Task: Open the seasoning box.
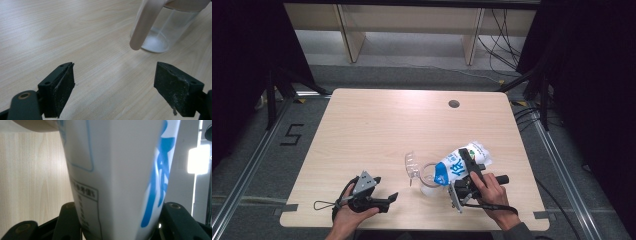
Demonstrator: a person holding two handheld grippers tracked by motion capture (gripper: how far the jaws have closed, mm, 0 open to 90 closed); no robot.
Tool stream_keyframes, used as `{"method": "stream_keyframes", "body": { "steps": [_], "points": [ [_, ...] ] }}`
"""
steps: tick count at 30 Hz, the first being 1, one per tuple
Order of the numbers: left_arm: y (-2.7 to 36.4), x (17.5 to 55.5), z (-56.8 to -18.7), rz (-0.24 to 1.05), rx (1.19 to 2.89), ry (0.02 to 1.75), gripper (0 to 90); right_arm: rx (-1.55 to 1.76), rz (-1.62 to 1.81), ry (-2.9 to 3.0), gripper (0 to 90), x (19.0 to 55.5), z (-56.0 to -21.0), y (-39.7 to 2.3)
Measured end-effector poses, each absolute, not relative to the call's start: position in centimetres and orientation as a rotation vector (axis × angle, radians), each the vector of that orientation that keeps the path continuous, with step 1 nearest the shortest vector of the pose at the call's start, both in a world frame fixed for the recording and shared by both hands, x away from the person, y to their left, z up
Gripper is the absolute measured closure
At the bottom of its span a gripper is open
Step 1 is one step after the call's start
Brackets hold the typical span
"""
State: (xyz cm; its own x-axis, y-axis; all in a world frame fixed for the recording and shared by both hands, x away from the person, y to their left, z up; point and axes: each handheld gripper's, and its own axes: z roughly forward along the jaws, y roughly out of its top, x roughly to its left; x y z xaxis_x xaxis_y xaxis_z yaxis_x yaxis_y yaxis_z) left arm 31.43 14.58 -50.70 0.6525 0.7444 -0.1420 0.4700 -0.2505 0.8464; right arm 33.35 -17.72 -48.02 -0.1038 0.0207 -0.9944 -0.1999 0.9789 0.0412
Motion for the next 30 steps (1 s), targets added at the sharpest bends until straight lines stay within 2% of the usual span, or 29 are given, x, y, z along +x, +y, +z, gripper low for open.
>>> {"method": "stream_keyframes", "body": {
  "steps": [30],
  "points": [
    [14.77,31.47,-50.71,0.359,1.908,0.97,16.2,-0.146,0.194,1.66,54.1,33.44,-47.92,-17.79]
  ]
}}
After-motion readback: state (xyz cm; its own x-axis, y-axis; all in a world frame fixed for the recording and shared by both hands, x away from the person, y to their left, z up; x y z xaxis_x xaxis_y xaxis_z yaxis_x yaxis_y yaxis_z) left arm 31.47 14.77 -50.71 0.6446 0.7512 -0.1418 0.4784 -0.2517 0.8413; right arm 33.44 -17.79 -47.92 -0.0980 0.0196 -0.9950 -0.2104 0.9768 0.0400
